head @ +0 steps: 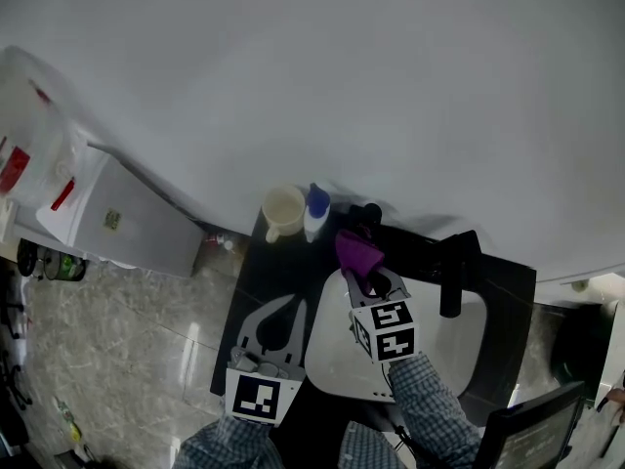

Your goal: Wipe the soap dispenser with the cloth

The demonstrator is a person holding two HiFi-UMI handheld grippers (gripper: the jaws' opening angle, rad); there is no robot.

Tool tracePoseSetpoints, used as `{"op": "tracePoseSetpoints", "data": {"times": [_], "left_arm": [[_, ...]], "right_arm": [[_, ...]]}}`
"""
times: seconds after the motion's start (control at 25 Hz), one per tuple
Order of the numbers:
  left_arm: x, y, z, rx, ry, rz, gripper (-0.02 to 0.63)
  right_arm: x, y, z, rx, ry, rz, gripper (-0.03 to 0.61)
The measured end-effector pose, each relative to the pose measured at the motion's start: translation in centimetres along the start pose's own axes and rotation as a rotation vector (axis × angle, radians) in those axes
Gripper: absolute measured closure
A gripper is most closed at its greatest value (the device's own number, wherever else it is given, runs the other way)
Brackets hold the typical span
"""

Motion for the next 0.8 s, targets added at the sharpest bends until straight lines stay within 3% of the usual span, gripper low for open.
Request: {"op": "tracePoseSetpoints", "data": {"times": [0.36,0.56,0.8], "left_arm": [[-0.8,-0.8,0.4,-0.005,0.029,0.029,0.612],[-0.5,-0.7,0.2,0.0,0.02,0.023,0.612],[-0.1,-0.4,-0.3,0.006,0.001,0.014,0.612]], "right_arm": [[3.1,-9.2,2.7,-0.001,0.083,0.209,0.502],[0.7,-9.7,3.6,-0.028,0.099,0.2,0.502],[-2.0,-7.8,1.3,-0.003,0.057,0.136,0.502]]}}
Point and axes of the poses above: the fingertips, and each gripper's own axes: x backward along the fingers, z to its right, y out of its underside, the point moved 3 cm from there along x, backward along the fingers, and after that the axes turned 13 degrees about z, right-handed, at the moved point
